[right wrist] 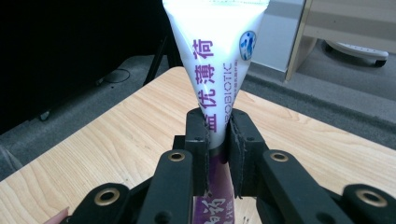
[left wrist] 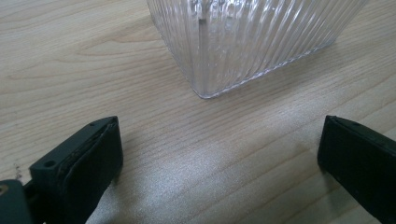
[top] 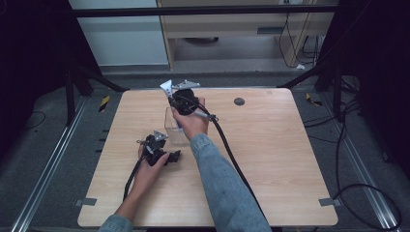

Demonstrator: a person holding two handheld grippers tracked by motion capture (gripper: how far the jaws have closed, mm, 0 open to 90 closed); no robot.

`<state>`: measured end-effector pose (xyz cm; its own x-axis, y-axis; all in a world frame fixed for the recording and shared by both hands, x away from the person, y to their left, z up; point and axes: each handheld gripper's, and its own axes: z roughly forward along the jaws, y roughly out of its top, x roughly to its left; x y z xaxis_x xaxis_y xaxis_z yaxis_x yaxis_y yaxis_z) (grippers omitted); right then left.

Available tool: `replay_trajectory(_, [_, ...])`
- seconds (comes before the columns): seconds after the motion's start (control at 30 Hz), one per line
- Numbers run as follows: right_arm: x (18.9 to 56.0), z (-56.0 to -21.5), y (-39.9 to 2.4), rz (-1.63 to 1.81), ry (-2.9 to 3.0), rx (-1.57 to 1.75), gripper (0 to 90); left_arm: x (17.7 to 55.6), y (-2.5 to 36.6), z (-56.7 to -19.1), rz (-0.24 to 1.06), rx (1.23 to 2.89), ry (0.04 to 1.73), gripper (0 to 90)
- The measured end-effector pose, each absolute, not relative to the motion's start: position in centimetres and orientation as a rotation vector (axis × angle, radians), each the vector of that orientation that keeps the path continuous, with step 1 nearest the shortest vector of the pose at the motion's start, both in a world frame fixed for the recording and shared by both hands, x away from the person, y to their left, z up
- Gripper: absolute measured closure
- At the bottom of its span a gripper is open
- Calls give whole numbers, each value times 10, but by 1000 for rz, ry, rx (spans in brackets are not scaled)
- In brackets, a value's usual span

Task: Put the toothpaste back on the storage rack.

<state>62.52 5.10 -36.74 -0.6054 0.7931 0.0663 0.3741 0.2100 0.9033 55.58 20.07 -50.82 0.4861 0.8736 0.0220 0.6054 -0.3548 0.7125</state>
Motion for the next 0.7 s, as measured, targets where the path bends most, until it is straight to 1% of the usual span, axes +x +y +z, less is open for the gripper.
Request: replay_trajectory(0.7, [623,-387,55,1325,2107,1077,793,556,201,-508,535,2087,1213,0])
